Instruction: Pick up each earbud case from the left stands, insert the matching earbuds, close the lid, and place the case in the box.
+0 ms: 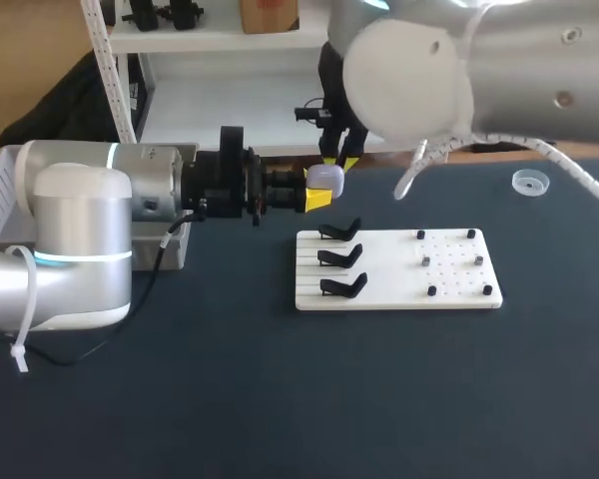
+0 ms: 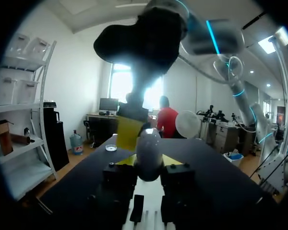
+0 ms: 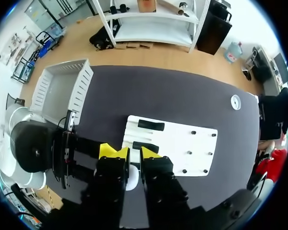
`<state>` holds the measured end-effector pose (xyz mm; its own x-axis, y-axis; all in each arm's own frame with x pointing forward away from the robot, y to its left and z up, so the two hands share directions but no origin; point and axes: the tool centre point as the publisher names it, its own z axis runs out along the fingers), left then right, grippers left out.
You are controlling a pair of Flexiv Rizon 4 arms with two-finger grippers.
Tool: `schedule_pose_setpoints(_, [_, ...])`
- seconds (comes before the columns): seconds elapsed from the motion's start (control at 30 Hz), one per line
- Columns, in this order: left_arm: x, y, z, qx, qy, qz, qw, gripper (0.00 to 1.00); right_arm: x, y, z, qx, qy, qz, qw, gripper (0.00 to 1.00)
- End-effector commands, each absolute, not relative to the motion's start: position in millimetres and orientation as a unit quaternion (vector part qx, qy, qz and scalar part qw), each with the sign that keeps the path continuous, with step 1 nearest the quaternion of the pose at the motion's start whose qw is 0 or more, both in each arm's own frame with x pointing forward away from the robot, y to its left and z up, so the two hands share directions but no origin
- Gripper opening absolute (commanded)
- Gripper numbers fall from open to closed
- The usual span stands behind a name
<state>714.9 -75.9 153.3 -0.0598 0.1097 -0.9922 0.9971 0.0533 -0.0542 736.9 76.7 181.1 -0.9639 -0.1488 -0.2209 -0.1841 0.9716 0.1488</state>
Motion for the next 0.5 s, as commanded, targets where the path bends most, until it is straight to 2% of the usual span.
schedule_pose_setpoints(0.03, [715, -76, 153, 0.499, 0.553, -0.473, 0.471, 0.0, 729, 74, 186, -0.075, 0.985, 0.091, 0.125, 0.14])
schedule_pose_setpoints(0.07, [715, -76, 153, 0.499, 0.553, -0.473, 0.471, 0.0, 729, 73, 191, -0.069, 0.984, 0.096, 0.132, 0.16])
schedule_pose_setpoints(0.23, [715, -76, 153, 0.499, 0.553, -0.473, 0.471, 0.0, 718, 53, 225, -0.018, 0.975, 0.158, 0.154, 0.37])
schedule_pose_setpoints(0.27, [716, -73, 156, 0.503, 0.55, -0.469, 0.473, 0.0, 714, 48, 229, -0.009, 0.973, 0.167, 0.156, 0.49])
schedule_pose_setpoints(0.3, [717, -70, 159, 0.506, 0.548, -0.464, 0.477, 0.0, 709, 43, 232, -0.003, 0.972, 0.174, 0.161, 1.0])
schedule_pose_setpoints(0.5, [732, -34, 176, 0.516, 0.554, -0.427, 0.494, 0.0, 678, 16, 226, 0.043, 0.966, 0.196, 0.165, 1.0])
